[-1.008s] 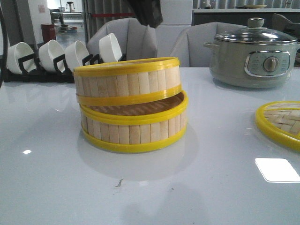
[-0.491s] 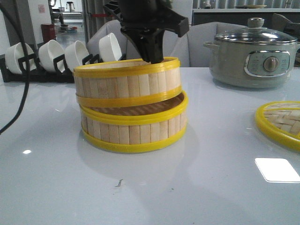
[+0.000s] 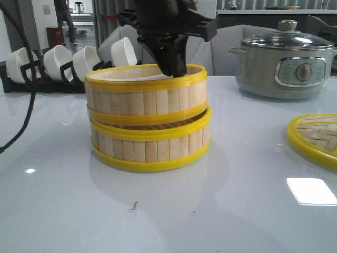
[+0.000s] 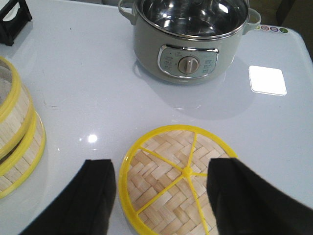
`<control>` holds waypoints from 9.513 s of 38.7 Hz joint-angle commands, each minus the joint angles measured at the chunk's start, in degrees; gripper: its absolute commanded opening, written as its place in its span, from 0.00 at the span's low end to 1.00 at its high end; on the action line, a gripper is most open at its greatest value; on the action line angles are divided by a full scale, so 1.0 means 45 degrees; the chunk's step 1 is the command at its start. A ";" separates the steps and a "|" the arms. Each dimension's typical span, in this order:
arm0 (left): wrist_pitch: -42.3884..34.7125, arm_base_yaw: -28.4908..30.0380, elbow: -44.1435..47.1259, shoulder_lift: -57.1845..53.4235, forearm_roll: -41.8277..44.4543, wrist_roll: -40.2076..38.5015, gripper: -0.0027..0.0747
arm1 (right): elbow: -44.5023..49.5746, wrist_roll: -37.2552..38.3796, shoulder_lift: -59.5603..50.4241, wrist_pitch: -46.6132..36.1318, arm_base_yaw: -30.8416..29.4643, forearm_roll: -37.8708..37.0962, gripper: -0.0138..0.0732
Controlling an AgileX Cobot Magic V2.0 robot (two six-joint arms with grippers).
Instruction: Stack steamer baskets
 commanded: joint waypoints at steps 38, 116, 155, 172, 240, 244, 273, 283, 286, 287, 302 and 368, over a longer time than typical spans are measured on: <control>-0.0311 -0.0249 -0.1181 -0.1024 0.1149 -0.0142 0.14 | -0.0481 -0.0133 -0.0138 -0.0888 0.0001 0.0031 0.75; -0.4895 0.5842 1.5005 -2.2237 0.1092 -0.0789 0.14 | -0.0481 -0.0133 0.1023 -0.1165 0.0001 0.0995 0.75; -0.9248 0.5842 1.7145 -2.2375 0.1114 -0.0789 0.14 | -0.0481 -0.0133 0.1023 -0.1120 0.0001 0.0995 0.75; -0.9515 0.5842 1.7866 -2.2375 0.1114 -0.0789 0.14 | -0.0481 -0.0133 0.1023 -0.1120 0.0001 0.0995 0.75; -0.9515 0.5842 1.7866 -2.2375 0.1114 -0.0789 0.14 | -0.1254 -0.0135 0.6462 -0.0159 -0.0810 0.0825 0.57; -0.9515 0.5842 1.7866 -2.2375 0.1114 -0.0789 0.14 | -0.1843 -0.0135 0.7123 -0.0133 -0.1184 0.0825 0.57; -0.9515 0.5842 1.7866 -2.2375 0.1114 -0.0789 0.14 | -0.3543 -0.0135 0.9850 0.0455 -0.1553 0.0098 0.57; -0.9515 0.5842 1.7866 -2.2375 0.1114 -0.0789 0.14 | -0.3543 -0.0135 0.9952 -0.0125 -0.1692 0.0076 0.57; -0.9515 0.5842 1.7866 -2.2375 0.1114 -0.0789 0.14 | -0.3543 -0.0135 1.0055 -0.0167 -0.1807 0.0076 0.57; -0.9515 0.5842 1.7866 -2.2375 0.1114 -0.0789 0.14 | -0.3543 -0.0135 1.0096 -0.0179 -0.1843 0.0076 0.57; -0.9515 0.5842 1.7866 -2.2375 0.1114 -0.0789 0.14 | -0.3543 -0.0135 1.0721 -0.0500 -0.1890 0.0088 0.57; -0.9515 0.5842 1.7866 -2.2375 0.1114 -0.0789 0.14 | -1.0557 0.0113 0.9367 0.4242 0.2653 0.0438 0.22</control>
